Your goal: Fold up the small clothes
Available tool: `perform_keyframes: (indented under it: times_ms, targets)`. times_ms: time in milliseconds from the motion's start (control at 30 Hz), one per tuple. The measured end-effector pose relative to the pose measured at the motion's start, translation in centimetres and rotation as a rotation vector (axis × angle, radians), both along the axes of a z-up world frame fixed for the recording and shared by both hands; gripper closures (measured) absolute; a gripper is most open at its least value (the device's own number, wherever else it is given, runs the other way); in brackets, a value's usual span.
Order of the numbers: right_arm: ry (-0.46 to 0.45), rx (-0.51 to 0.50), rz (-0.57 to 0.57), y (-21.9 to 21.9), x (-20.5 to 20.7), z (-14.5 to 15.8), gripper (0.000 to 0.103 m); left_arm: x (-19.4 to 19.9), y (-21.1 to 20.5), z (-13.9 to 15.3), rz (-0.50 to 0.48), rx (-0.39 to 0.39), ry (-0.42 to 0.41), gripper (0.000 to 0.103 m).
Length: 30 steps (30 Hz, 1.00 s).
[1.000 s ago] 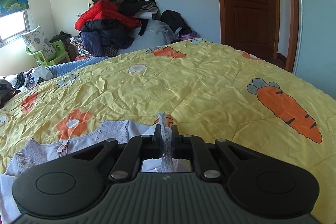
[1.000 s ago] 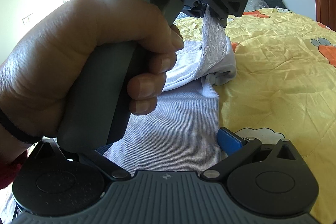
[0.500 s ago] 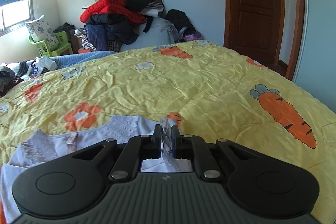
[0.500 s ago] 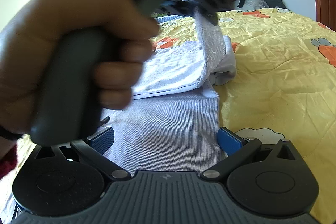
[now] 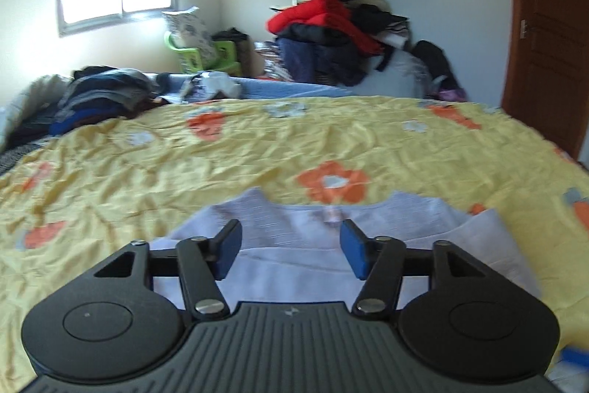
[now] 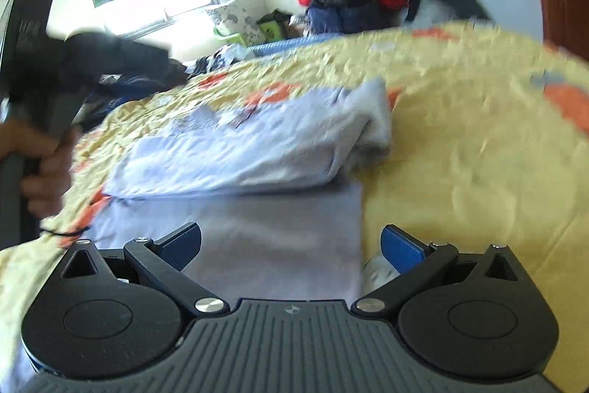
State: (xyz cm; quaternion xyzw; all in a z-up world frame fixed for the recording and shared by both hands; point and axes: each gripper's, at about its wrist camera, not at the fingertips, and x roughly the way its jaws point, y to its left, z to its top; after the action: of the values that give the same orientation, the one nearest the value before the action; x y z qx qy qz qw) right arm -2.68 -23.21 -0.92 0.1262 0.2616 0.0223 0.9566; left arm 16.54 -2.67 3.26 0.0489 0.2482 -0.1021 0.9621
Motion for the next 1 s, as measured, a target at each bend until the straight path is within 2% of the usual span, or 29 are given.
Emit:
perform_keyframes:
  times_ms: [67, 133, 300, 367, 400, 433, 533, 667, 767, 833, 867, 900, 933, 967, 1000]
  targets:
    - [-0.045, -0.051, -0.02, -0.2, 0.1, 0.7, 0.0, -0.1, 1.0, -0.9, 0.028, 0.032, 0.0, 0.043]
    - [-0.082, -0.052, -0.02, -0.5, 0.7, 1.3, 0.0, -0.1, 1.7, -1.8, 0.041, 0.037, 0.022, 0.043]
    - [-0.134, -0.035, 0.094, -0.8, 3.2, 2.5, 0.0, -0.6, 2.4, -3.6, 0.052, 0.036, 0.068, 0.043]
    - [-0.088, -0.051, 0.138, -0.5, 4.8, 2.2, 0.0, -0.7, 2.2, -4.1, 0.043, 0.047, 0.078, 0.038]
    - [-0.041, -0.073, 0.125, -0.3, 5.8, 1.9, 0.0, -0.7, 2.0, -4.3, 0.038, 0.056, 0.081, 0.035]
    - [0.002, -0.102, 0.079, -0.5, 6.8, 1.5, 0.0, -0.7, 1.9, -4.5, 0.035, 0.069, 0.081, 0.032]
    - [0.076, -0.176, -0.104, -1.5, 7.8, 0.9, 0.0, -1.3, 1.3, -4.8, 0.028, 0.111, 0.059, 0.032]
    - [-0.008, -0.166, -0.117, -2.2, 6.0, 1.5, 0.0, -1.7, 0.9, -5.0, 0.026, 0.122, 0.058, 0.031]
    - [-0.093, -0.147, -0.029, -2.1, 5.5, 2.5, 0.0, -2.0, 0.6, -4.8, 0.015, 0.116, 0.06, 0.028]
    - [-0.103, -0.08, 0.023, -2.8, 6.1, 3.1, 0.001, -2.3, 0.5, -4.7, 0.008, 0.126, 0.047, 0.025]
    - [-0.102, -0.028, 0.037, -3.4, 6.7, 3.4, 0.006, -2.5, 0.4, -4.6, 0.007, 0.131, 0.038, 0.024]
    - [-0.105, 0.016, 0.045, -4.1, 7.2, 3.4, 0.02, -2.6, 0.5, -4.5, 0.008, 0.135, 0.031, 0.024]
    - [-0.104, 0.051, 0.053, -4.8, 7.8, 3.4, 0.027, -2.6, 0.5, -4.5, 0.009, 0.135, 0.03, 0.024]
    - [-0.093, 0.067, 0.053, -5.4, 8.4, 3.2, 0.039, -2.6, 0.6, -4.5, 0.01, 0.132, 0.032, 0.024]
    - [-0.068, 0.077, 0.043, -5.9, 9.1, 2.9, 0.043, -2.6, 0.8, -4.4, 0.011, 0.127, 0.035, 0.024]
